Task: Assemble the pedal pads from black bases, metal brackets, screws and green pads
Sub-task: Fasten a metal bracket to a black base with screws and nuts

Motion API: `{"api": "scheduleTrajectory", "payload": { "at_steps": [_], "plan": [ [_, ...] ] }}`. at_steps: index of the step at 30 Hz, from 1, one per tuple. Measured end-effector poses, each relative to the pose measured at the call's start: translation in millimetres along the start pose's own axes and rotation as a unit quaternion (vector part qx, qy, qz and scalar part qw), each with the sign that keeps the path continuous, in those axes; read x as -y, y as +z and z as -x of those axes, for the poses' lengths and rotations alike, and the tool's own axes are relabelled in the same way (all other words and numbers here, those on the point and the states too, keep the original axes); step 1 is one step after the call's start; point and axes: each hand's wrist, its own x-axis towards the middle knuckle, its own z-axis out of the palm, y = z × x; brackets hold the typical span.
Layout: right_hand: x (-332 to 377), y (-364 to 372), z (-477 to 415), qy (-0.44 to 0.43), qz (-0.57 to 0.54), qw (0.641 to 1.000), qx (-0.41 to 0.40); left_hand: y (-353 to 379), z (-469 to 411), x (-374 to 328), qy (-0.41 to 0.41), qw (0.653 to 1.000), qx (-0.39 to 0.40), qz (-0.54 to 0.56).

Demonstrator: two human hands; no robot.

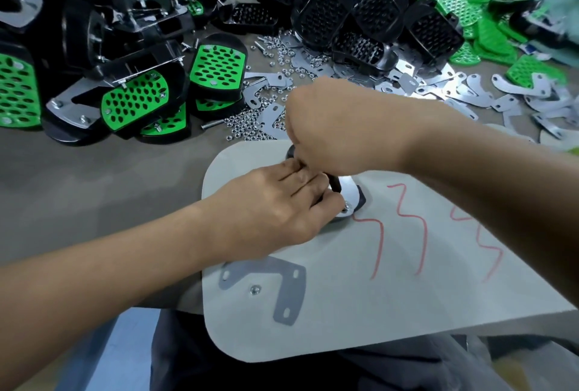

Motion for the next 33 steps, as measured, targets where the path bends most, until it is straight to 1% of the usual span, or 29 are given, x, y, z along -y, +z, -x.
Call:
{"api": "scheduleTrajectory", "payload": {
  "at_steps": [3,5,6,8,10,13,15,16,18,20,22,24,28,30,33],
  "plan": [
    [2.3,-2.8,1.2,-0.048,0.061,0.997,0.008,0.0,0.3,1.1,-0.004,1.0,0.003,0.009],
    [9.4,-3.9,2.9,-0.056,0.087,0.995,-0.011,0.6,1.0,1.1,-0.003,1.0,0.004,0.011],
    [11.8,-4.0,3.5,-0.055,0.082,0.995,-0.014,0.7,1.5,1.1,0.0,1.0,0.007,0.007],
    [13.0,-1.9,3.1,-0.036,0.054,0.998,-0.006,0.3,2.3,1.1,0.006,1.0,0.013,-0.005],
    [11.2,3.5,2.0,0.004,-0.006,1.0,-0.018,-0.6,1.8,1.1,0.007,1.0,0.016,-0.015],
    [16.1,14.8,-0.1,0.086,-0.084,0.991,-0.058,-0.4,1.0,0.8,0.005,1.0,0.018,-0.01],
    [15.8,17.4,-3.2,0.12,-0.12,0.983,-0.065,-0.4,0.4,1.0,0.0,1.0,0.018,0.0],
    [13.2,16.8,-3.2,0.123,-0.125,0.983,-0.054,-0.8,0.0,1.3,-0.002,1.0,0.017,0.009],
    [5.0,15.8,-2.3,0.087,-0.092,0.991,-0.038,-1.5,-1.4,1.1,-0.004,1.0,0.021,0.021],
    [0.1,14.1,-0.2,0.049,-0.066,0.995,-0.048,-2.2,-2.9,0.8,-0.003,0.999,0.029,0.021],
    [-0.8,12.4,1.1,0.036,-0.08,0.995,-0.056,-2.9,-3.0,0.7,-0.004,0.999,0.02,0.029],
    [5.3,10.0,4.1,0.04,-0.1,0.992,-0.058,-4.3,-3.4,1.2,0.001,1.0,0.009,0.022],
    [21.1,13.3,3.4,0.045,-0.036,0.994,-0.089,-3.9,-1.3,1.2,0.009,1.0,0.007,0.019],
    [20.0,14.1,-2.7,0.082,-0.057,0.991,-0.09,-3.5,-0.7,0.3,0.005,1.0,0.017,0.017],
    [1.4,14.2,-2.7,0.118,-0.161,0.978,-0.062,-3.3,-0.9,0.6,-0.001,1.0,0.021,0.022]
  ]
}}
